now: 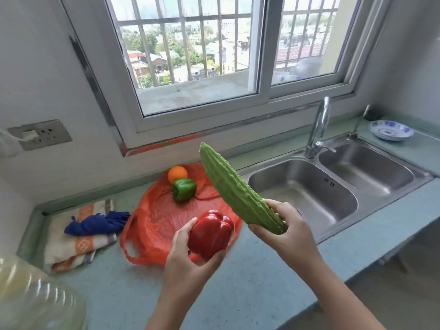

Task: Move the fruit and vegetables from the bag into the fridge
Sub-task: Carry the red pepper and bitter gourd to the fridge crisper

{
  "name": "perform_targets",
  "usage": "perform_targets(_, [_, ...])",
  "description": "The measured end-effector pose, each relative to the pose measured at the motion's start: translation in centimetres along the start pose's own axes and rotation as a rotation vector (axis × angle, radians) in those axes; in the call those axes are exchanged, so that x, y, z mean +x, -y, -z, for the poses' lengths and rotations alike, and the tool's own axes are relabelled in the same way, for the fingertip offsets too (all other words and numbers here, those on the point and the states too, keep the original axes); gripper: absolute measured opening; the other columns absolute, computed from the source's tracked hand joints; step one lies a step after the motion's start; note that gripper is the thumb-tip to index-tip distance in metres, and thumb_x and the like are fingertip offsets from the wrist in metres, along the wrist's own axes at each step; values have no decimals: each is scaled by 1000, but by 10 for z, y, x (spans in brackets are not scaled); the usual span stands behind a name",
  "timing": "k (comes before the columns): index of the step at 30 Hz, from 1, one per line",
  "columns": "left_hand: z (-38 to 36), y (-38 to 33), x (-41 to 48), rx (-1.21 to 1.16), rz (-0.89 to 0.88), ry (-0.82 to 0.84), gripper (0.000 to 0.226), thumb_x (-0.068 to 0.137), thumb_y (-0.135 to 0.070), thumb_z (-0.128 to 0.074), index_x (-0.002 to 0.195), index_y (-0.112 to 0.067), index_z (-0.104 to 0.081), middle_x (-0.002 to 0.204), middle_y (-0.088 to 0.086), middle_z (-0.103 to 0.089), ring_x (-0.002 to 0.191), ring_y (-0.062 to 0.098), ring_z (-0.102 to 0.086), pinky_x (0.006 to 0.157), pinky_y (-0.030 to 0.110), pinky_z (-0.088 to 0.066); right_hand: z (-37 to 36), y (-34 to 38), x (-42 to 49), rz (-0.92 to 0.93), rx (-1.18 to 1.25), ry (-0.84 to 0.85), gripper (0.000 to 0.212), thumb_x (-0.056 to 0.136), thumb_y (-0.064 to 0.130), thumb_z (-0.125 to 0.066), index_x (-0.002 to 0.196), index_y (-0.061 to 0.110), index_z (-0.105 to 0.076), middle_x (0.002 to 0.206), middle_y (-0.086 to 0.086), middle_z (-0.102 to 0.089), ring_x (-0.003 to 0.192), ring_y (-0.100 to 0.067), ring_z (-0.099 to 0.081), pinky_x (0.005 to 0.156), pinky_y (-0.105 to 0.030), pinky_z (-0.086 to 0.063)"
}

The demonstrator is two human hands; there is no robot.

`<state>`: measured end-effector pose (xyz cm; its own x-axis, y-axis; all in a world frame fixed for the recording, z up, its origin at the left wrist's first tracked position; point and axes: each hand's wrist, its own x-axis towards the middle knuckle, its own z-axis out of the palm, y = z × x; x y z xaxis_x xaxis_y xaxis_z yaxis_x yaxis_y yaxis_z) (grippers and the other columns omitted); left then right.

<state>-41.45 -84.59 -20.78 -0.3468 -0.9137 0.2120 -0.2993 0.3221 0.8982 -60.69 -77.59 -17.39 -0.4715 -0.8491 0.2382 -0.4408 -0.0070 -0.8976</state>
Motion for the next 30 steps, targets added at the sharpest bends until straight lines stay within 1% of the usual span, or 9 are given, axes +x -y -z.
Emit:
perform_targets(2, [-16,-6,-13,-26,-5,59,79,50,-57,-71,122,-37,-46,118,-10,-54,104,5,-54,88,19,-44,17,-8,-23,-80,4,-39,42,63,40,-76,102,40,-61,98,9,-61,85,1,-57,68,-11,-44])
perform_targets(4, [-34,-14,-24,-38,-21,121,76,50,-57,-71,119,-40,-45,117,-12,-54,105,5,-53,89,17,-41,37,-15,-45,-151,3,-95,38,66,35,-80,97,45,-59,98,9,-63,83,2,-57,69,-15,-46])
perform_targets(8, [-81,-42,-38,-80,-81,287,69,51,-53,-72,114,-42,-47,114,-11,-56,101,5,-57,87,24,-46,89,-26,-83,-228,-2,-238,36,69,31,-78,94,48,-58,97,8,-61,82,5,-55,66,-7,-42])
perform_targets(11, [-129,-69,-47,-116,-97,389,64,49,-52,-72,108,-46,-48,104,-10,-61,89,4,-61,81,22,-48,139,-38,-111,-259,-31,-391,36,66,30,-80,91,45,-59,98,6,-63,83,3,-57,68,-6,-42])
perform_targets(14, [-189,-100,-64,-154,-145,502,62,49,-48,-74,106,-48,-49,102,-9,-64,88,4,-63,79,21,-48,199,-52,-144,-291,-70,-541,40,66,26,-81,94,43,-59,99,8,-63,85,3,-58,69,-5,-42])
perform_targets(17, [-261,-139,-92,-213,-158,634,63,51,-38,-78,106,-48,-50,101,-13,-64,90,4,-63,83,30,-51,267,-65,-183,-336,-77,-669,39,64,32,-82,96,39,-62,98,8,-65,84,-1,-60,70,-11,-45])
perform_targets(20, [-333,-183,-125,-236,-242,792,72,51,-47,-79,116,-45,-47,113,-8,-61,100,11,-61,89,42,-49,341,-74,-226,-364,-104,-830,38,63,36,-80,96,37,-63,95,7,-67,80,-2,-61,69,-15,-47])
perform_targets(24, [-416,-250,-173,-253,-432,919,65,51,-53,-72,110,-51,-45,114,-12,-54,100,2,-57,87,26,-48,431,-83,-290,-389,-224,-1002,34,70,26,-78,98,36,-61,96,6,-66,83,3,-58,67,-6,-41])
perform_targets(30, [-504,-319,-260,-317,-565,1172,62,50,-56,-68,106,-54,-41,113,-20,-49,99,-6,-52,80,7,-42,503,-87,-388,-476,-310,-1257,35,68,34,-78,99,34,-62,97,5,-64,85,1,-57,67,-8,-41])
